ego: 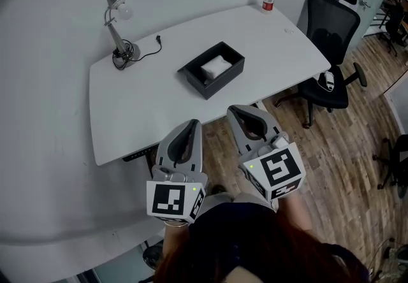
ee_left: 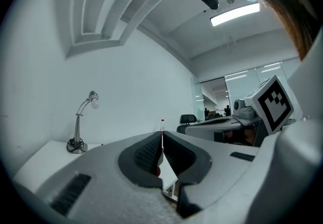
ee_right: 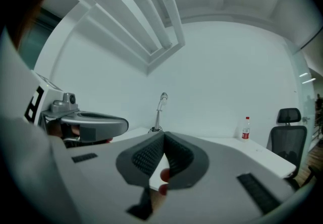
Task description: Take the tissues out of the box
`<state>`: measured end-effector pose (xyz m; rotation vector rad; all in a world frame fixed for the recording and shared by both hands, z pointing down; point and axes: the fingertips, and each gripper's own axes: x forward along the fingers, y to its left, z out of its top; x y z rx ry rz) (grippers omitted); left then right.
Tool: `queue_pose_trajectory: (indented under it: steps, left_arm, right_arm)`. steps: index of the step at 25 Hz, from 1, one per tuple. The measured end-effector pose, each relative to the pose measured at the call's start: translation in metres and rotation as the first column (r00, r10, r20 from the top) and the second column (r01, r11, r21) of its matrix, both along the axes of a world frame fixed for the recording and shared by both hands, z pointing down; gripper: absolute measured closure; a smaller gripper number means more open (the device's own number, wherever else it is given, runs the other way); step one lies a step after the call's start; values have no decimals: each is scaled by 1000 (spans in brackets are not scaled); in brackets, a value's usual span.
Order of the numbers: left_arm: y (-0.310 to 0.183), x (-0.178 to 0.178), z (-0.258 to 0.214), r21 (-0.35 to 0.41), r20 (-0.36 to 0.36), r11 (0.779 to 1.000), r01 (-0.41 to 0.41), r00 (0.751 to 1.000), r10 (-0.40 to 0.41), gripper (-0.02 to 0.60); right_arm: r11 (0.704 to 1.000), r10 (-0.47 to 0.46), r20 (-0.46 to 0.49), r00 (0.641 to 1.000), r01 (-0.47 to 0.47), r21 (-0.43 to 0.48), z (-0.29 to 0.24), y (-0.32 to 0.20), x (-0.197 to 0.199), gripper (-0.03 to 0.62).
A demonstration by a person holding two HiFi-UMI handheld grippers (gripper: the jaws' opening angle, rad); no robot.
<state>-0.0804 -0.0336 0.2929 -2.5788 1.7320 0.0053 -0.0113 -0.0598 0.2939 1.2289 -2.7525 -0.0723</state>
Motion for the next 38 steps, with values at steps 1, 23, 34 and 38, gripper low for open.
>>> queue_pose_trajectory:
  steps: [1, 23, 34, 38]
  left_arm:
    - [-1, -2, 0, 0, 1, 1000, -6, 1000, 6, 555]
    - [-28, -22, -3, 10, -10, 999, -46, 999, 46, 555]
    - [-62, -15, 1, -5, 7, 997, -76, 997, 76, 555]
    - [-77, -13, 0, -5, 13, 996, -88, 996, 88, 555]
  right_arm:
    - [1000, 3, -3, 1000, -3, 1, 0, -1, -3, 576]
    - [999, 34, -46, 998, -33, 17, -5, -26, -17, 574]
    - [999, 47, -42, 998, -47, 5, 0, -60, -12, 574]
    - [999, 54, -53, 997, -54, 2, 2, -75, -11, 574]
